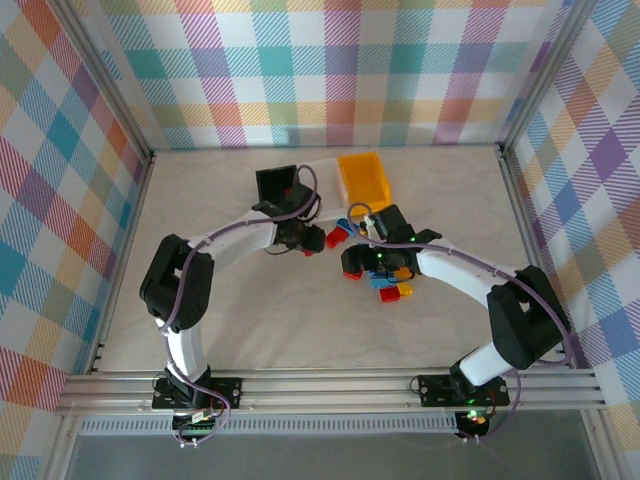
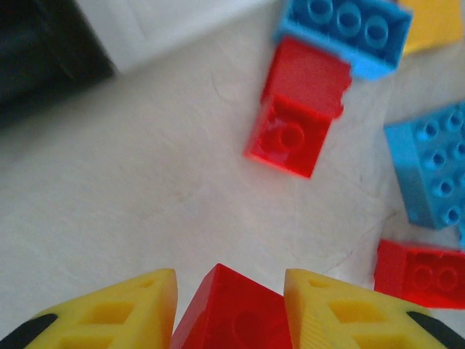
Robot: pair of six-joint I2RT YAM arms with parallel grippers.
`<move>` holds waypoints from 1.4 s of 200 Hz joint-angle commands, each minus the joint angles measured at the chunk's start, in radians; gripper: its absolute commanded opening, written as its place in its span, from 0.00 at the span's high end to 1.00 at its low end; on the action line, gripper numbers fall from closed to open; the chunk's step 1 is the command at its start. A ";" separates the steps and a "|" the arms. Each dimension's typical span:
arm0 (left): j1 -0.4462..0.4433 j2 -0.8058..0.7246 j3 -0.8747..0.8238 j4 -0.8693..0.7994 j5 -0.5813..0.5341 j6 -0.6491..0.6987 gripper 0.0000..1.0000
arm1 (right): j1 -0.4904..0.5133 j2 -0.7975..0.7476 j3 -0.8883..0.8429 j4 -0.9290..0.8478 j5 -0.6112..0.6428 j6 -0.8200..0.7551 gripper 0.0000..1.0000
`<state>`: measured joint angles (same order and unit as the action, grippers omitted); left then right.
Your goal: Sort the legos into containers by color
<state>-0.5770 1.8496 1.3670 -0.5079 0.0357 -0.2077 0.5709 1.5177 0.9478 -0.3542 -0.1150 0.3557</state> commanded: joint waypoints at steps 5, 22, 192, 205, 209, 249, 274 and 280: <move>0.067 -0.046 0.078 -0.081 0.000 0.037 0.57 | 0.009 -0.024 -0.007 0.017 -0.016 0.006 0.18; 0.115 -0.034 0.153 -0.108 0.007 0.045 0.57 | 0.009 -0.015 -0.003 0.020 -0.019 0.006 0.18; 0.245 0.127 0.453 -0.159 -0.006 0.060 0.41 | 0.090 0.093 0.094 -0.169 0.101 -0.007 0.14; 0.233 0.043 0.365 -0.133 -0.001 0.038 0.41 | 0.093 0.126 0.107 -0.162 0.104 0.010 0.14; 0.231 0.018 0.337 -0.126 -0.002 0.031 0.40 | 0.092 0.136 0.111 -0.160 0.105 0.016 0.14; 0.205 -0.212 0.061 -0.068 0.008 -0.029 0.40 | 0.100 0.249 0.167 -0.125 0.088 0.049 0.13; 0.203 -0.321 -0.052 -0.058 -0.001 -0.035 0.39 | 0.102 0.307 0.201 -0.110 0.092 0.050 0.14; 0.203 -0.340 -0.068 -0.060 -0.003 -0.034 0.39 | 0.104 0.321 0.210 -0.110 0.093 0.048 0.14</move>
<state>-0.3679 1.5784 1.3731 -0.5919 0.0303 -0.2165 0.6674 1.7927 1.1156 -0.4751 -0.0261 0.3847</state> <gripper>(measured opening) 0.607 0.865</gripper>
